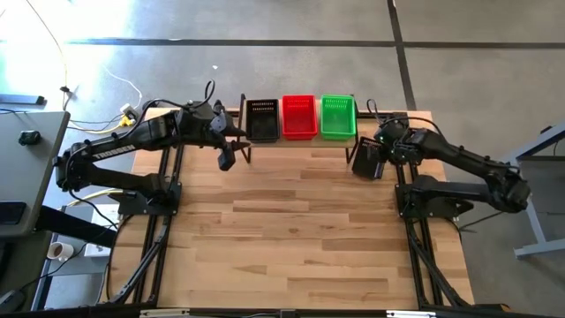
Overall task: Stack baskets on shelf by color
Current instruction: Stack the black bin on the stacked black bins on the shelf
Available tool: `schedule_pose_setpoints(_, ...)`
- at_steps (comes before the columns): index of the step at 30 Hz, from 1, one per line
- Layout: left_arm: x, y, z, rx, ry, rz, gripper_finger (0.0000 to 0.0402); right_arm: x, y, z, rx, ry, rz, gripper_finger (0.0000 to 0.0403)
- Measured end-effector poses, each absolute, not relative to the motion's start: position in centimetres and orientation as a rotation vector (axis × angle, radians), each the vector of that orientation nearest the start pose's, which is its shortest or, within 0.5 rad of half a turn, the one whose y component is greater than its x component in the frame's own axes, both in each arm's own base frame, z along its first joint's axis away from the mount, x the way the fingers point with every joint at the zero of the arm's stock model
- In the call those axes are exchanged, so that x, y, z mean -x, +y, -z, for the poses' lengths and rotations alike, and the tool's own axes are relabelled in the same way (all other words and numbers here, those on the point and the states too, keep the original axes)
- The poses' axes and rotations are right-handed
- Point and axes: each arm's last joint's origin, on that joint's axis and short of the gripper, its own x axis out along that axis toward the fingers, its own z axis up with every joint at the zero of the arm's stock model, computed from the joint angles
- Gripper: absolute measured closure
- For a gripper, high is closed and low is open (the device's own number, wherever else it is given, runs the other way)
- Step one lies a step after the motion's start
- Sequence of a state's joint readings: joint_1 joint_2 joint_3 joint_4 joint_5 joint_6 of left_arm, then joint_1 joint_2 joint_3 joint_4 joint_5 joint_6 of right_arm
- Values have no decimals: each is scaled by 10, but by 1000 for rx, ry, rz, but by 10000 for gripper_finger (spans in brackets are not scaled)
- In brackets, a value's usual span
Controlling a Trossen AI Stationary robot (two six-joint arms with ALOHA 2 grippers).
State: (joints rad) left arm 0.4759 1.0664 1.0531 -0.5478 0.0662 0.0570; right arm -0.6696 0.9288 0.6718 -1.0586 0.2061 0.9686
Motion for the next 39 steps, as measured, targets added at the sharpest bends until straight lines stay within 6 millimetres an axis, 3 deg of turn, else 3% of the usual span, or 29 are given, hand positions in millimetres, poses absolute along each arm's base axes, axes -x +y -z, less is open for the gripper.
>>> schedule_pose_setpoints(10, -197, 99, -340, 97, 556, -383, 248, -99, -103, -195, -1114, 772, 1446, 297)
schedule_pose_setpoints(27, -196, 99, -340, 99, 557, -382, 248, -109, -121, -166, -1130, 946, 1509, 312)
schedule_pose_setpoints(34, -196, 99, -339, 100, 562, -382, 248, -114, -125, -161, -1124, 944, 1513, 390)
schedule_pose_setpoints(39, -196, 99, -339, 100, 563, -382, 248, -114, -127, -170, -1093, 960, 1544, 394)
